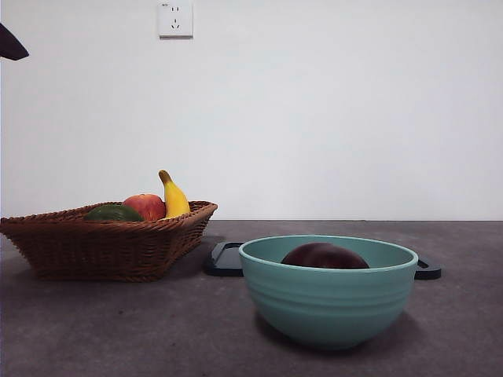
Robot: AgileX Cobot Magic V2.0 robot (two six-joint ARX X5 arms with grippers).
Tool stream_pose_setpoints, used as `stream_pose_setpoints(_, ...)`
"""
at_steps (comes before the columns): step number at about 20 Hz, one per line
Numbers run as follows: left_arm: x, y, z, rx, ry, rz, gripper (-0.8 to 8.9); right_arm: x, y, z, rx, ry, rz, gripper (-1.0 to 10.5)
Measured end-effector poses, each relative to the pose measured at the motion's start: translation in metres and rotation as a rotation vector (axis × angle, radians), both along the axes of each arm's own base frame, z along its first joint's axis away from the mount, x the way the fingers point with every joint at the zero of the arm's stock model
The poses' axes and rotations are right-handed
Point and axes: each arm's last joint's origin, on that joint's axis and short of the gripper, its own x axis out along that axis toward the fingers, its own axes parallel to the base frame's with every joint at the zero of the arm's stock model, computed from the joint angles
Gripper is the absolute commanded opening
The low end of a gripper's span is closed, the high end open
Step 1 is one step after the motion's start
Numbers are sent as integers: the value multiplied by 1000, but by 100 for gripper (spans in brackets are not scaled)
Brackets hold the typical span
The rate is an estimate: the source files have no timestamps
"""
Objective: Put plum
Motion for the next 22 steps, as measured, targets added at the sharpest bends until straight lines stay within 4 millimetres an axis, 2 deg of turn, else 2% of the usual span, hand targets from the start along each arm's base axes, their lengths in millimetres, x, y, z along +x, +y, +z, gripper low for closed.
stream_pose_setpoints(3, 0, 0, 0, -2, -6, 0, 404, 4, 1, -3, -6, 35, -4, 392)
stream_pose_setpoints(8, 0, 0, 0, -2, -6, 0, 404, 24, 11, -16, -32, 135, 22, 392)
stream_pose_setpoints(10, 0, 0, 0, -2, -6, 0, 404, 35, 20, -32, -40, 177, 43, 392)
stream_pose_setpoints(14, 0, 0, 0, -2, -7, 0, 404, 55, 37, -78, -52, 228, 31, 392)
stream_pose_setpoints(17, 1, 0, 0, -2, -7, 0, 404, 66, 45, -96, -81, 239, 7, 389)
stream_pose_setpoints(19, 1, 0, 0, -2, -9, -1, 404, 72, 52, -106, -90, 251, 20, 334)
stream_pose_setpoints(22, 1, 0, 0, -2, -11, -2, 404, 82, 64, -118, -134, 246, 24, 323)
